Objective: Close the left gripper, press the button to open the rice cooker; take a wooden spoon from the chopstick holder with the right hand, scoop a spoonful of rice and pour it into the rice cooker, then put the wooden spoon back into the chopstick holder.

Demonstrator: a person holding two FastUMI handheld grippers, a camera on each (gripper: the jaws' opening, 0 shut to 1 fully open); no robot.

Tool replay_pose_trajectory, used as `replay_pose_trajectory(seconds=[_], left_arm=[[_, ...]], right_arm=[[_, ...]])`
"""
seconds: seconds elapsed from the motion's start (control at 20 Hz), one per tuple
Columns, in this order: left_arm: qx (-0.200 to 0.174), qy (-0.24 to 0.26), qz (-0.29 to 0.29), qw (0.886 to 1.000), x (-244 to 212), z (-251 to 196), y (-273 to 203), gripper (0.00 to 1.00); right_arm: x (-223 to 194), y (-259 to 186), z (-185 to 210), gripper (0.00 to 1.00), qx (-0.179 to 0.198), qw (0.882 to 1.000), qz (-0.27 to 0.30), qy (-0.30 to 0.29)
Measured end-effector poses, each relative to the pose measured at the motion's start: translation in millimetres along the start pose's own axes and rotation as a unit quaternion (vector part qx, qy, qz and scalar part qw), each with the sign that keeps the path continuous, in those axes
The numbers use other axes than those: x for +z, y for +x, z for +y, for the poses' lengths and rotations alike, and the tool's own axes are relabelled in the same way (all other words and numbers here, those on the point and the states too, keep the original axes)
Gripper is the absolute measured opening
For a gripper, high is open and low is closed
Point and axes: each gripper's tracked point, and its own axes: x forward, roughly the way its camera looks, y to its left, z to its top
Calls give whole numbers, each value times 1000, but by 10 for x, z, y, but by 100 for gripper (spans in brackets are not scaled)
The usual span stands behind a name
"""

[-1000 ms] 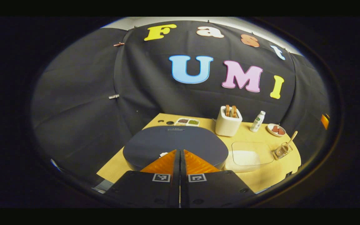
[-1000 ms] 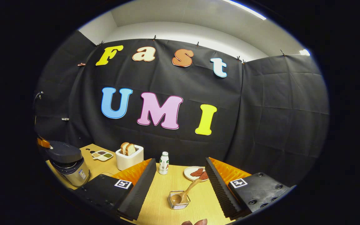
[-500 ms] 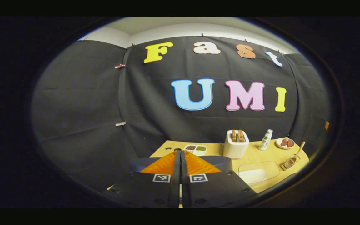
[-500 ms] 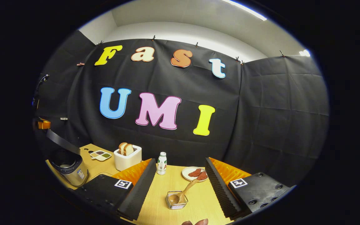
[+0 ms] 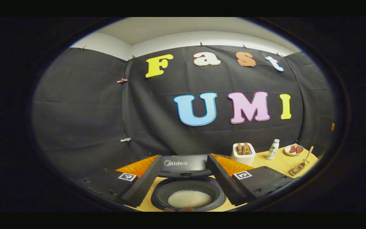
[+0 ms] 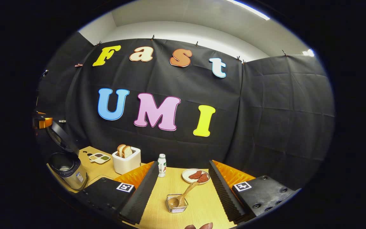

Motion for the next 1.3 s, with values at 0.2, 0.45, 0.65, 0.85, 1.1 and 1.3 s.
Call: replay_pose_trajectory(seconds=[0.2,0.45,0.65,0.85,1.1,1.3], left_arm=[[4,-17,-12,1000,56,5,-95,97],[-10,-28,-21,999,149,-332,-299,99],[-26,-57,-20,998,218,-778,-481,96],[-29,-55,-9,998,204,-1104,-600,96],[-29,-57,12,998,111,-1404,-721,96],[-30,-51,25,998,59,-1601,-760,97]], right_arm=[[-129,42,-5,97,16,1000,19,6],[-401,192,-101,96,47,997,57,30],[-797,450,-222,98,66,991,99,62],[-1374,759,-315,98,76,981,156,90],[-1999,1081,-271,97,103,962,222,119],[-2385,1315,-214,97,115,947,262,145]])
